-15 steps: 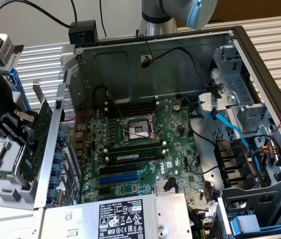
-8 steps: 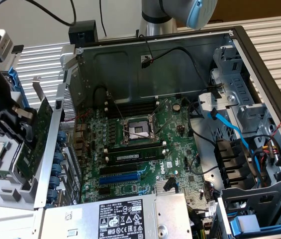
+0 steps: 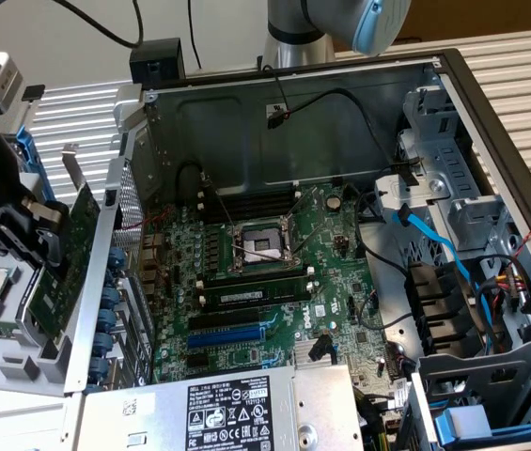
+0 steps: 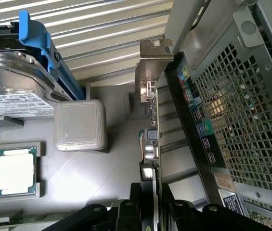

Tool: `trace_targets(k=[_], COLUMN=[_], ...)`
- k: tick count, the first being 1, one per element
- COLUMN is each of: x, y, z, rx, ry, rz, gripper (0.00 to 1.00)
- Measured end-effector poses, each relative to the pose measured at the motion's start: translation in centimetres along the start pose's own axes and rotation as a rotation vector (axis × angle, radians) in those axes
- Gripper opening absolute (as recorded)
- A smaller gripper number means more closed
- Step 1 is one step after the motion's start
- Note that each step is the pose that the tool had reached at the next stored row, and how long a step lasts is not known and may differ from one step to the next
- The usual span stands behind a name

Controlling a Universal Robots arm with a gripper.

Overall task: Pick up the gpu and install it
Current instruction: 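Pick up the gpu and move the gpu toward the slot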

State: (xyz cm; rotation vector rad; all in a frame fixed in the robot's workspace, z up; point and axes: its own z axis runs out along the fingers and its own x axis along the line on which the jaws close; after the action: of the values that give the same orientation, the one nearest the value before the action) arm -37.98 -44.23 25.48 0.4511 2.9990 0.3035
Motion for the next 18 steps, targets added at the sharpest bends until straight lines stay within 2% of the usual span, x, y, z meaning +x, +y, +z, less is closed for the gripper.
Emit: trace_targets(k=[6, 18], x=[0.0, -0.4], y=[-0.06, -0.13], z=[-0.08, -2.69], rx=[0.0002, 0.0], ry=[0.0, 0.0002], rz=[0.0, -0.001], gripper=[0.27, 0.27])
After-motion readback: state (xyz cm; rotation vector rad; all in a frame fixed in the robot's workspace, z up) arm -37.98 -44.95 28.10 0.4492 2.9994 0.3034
